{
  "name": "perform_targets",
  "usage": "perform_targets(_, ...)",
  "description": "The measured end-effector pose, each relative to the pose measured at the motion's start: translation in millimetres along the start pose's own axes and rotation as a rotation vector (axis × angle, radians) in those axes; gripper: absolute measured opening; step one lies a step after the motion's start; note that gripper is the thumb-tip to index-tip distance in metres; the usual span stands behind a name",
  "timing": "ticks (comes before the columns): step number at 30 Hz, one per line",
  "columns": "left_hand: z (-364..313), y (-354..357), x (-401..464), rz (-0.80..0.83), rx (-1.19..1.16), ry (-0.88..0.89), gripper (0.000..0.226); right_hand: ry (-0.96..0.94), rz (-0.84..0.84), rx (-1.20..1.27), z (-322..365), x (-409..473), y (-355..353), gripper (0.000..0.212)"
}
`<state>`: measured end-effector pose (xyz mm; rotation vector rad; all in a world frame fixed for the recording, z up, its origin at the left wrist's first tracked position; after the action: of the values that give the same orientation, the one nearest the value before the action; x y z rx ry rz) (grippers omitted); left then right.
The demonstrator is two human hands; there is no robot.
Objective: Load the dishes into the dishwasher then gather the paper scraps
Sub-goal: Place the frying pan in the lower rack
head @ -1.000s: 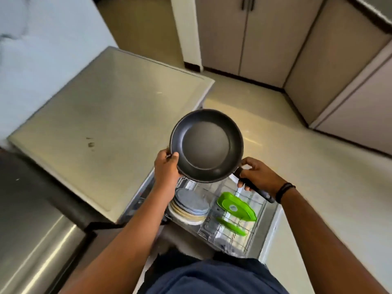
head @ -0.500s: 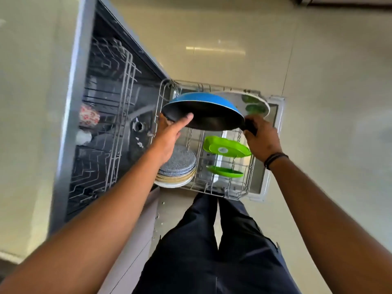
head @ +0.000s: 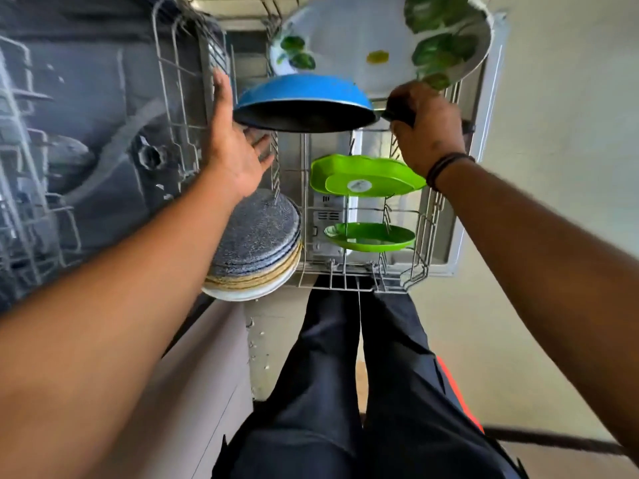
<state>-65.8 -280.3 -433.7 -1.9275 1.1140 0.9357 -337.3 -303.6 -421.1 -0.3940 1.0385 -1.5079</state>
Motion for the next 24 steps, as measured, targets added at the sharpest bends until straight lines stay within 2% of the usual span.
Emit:
perform_targets(6,17.5,3.9,42.7,-0.027,0.031,-0.005,0.086,-0.023,0.015,-0.102,-6.7,13.2,29.1,0.037)
perform_targets(12,33.8,-2.6,53.7,-0.076,0.03,-0.04,0.075,-0.074,0.052,-0.179,-2.1,23.3,49.1,0.04)
perform_targets(24,36.8,-1.0,63.8,-0.142,-0.041,-0.074,0.054,-0.021,0.066,-0.096,-17.0,24.1,75.6,0.037)
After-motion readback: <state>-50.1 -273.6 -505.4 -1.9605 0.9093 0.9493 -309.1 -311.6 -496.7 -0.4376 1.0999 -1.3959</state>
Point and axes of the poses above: each hand's wrist, its own x-axis towards the middle knuckle, its own y-axis out of the palm, z = x × y, the point moved 8 cm from there along x, towards the middle knuckle, and after that the axes turned 14 degrees about -z, right-handed, at the moved point
